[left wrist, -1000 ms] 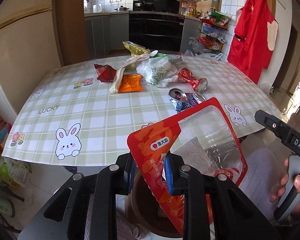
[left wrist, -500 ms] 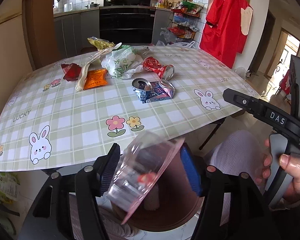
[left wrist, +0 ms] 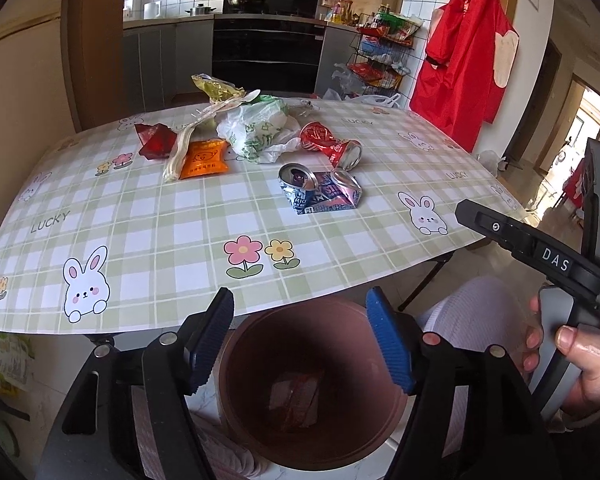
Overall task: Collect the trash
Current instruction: 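Open the right tool over the bin while the left tool drops the red tray into it, then grasp the crushed red cola can with the right tool while the left tool grasps a clear strip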
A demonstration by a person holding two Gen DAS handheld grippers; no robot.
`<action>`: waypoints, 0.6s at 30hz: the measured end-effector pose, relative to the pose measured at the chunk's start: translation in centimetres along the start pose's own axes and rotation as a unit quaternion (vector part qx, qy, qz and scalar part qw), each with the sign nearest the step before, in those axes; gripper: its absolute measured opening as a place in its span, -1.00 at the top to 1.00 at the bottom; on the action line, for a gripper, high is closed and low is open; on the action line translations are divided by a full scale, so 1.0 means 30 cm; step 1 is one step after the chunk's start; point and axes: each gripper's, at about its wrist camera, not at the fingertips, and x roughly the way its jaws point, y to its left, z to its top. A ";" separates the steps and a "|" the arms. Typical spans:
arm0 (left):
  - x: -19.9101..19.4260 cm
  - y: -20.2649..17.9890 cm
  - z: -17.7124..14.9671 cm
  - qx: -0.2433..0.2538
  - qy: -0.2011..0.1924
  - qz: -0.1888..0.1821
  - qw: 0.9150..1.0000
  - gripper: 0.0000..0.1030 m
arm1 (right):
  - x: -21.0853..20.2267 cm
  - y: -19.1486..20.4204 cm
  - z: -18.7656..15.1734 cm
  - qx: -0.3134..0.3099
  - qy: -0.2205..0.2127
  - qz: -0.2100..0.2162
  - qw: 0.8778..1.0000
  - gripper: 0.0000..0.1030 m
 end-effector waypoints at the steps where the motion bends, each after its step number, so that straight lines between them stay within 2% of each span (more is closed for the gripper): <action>1: 0.001 0.003 0.000 -0.001 0.000 0.001 1.000 -0.31 | 0.000 -0.002 0.000 0.000 0.000 0.000 1.000 -0.88; 11: 0.013 0.073 0.008 -0.036 0.000 0.012 0.999 -0.34 | 0.008 -0.016 -0.004 0.001 0.007 -0.003 1.000 -0.88; 18: 0.045 0.212 0.075 -0.062 -0.009 0.047 0.997 -0.34 | 0.061 -0.013 0.021 -0.031 0.018 -0.013 0.999 -0.88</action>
